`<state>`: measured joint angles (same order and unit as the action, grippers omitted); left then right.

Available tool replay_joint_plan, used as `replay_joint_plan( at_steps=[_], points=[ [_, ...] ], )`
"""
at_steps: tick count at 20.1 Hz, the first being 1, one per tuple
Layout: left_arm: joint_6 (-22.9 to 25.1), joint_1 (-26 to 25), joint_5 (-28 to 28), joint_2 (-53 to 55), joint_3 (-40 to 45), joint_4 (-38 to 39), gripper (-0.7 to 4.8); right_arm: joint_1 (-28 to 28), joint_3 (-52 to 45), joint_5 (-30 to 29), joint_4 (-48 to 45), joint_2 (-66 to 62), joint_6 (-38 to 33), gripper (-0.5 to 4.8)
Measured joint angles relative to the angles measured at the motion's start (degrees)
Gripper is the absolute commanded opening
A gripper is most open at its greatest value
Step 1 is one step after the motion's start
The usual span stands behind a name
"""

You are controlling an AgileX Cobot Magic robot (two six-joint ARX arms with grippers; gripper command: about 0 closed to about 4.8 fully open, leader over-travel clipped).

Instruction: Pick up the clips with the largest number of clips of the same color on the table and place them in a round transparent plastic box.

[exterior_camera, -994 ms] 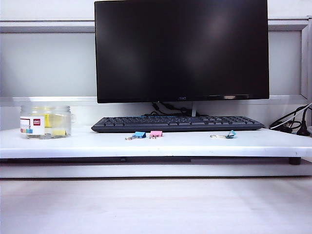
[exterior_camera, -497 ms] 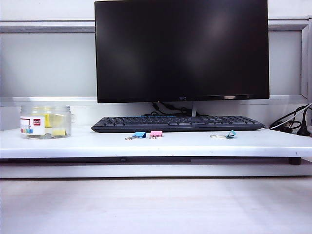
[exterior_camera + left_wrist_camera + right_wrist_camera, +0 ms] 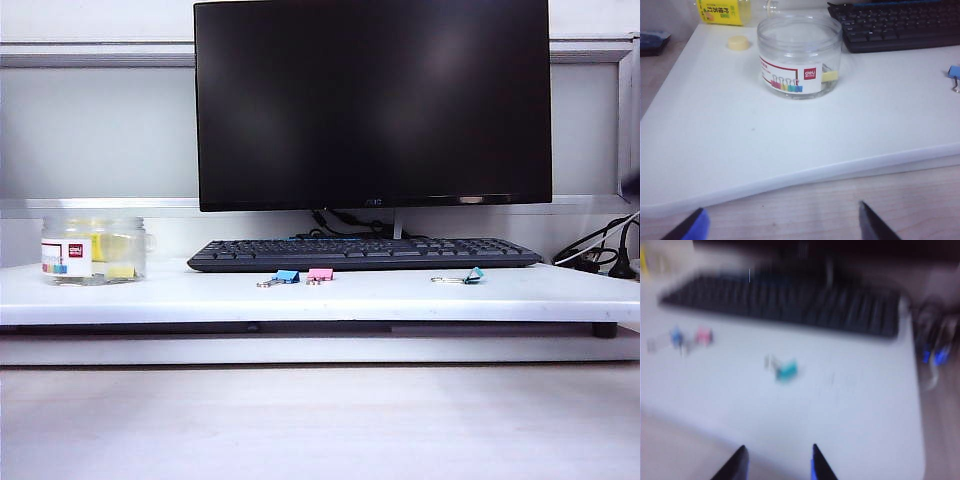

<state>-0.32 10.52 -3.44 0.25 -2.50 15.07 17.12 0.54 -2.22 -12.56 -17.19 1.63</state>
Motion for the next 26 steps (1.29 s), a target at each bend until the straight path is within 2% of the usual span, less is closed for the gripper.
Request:
replay_joint_plan(
  at_steps=[4, 7, 10, 15, 19, 22, 26],
  points=[
    [-0.2, 0.0, 0.0, 0.0, 0.04, -0.11, 3.98, -0.04, 0.0, 3.32, -1.86, 0.0, -0.55, 1.65],
    [-0.33, 0.0, 0.0, 0.0, 0.04, -0.11, 3.98, -0.07, 0.0, 3.56, -1.77, 0.31, -1.01, 1.44],
    [-0.37, 0.0, 0.0, -0.02, 0.04, -0.11, 3.98, -0.07, 0.0, 2.34, -1.38, 2.69, -1.25, 1.44],
    [-0.37, 0.0, 0.02, -0.02, 0.04, -0.11, 3.98, -0.04, 0.0, 0.83, 11.28, 2.82, -0.22, 1.44],
    [-0.37, 0.0, 0.02, -0.02, 0.04, -0.11, 3.98, -0.04, 0.0, 0.72, 4.79, 2.89, -0.31, 1.44],
    [-0.37, 0.0, 0.02, -0.02, 0.04, -0.11, 3.96, -0.02, 0.0, 0.7, 6.14, 2.89, -0.35, 1.44],
    [-0.37, 0.0, 0.42, -0.02, 0.04, -0.09, 3.31, 0.0, 0.0, 0.72, 15.47, 2.86, -0.35, 1.43]
  ],
)
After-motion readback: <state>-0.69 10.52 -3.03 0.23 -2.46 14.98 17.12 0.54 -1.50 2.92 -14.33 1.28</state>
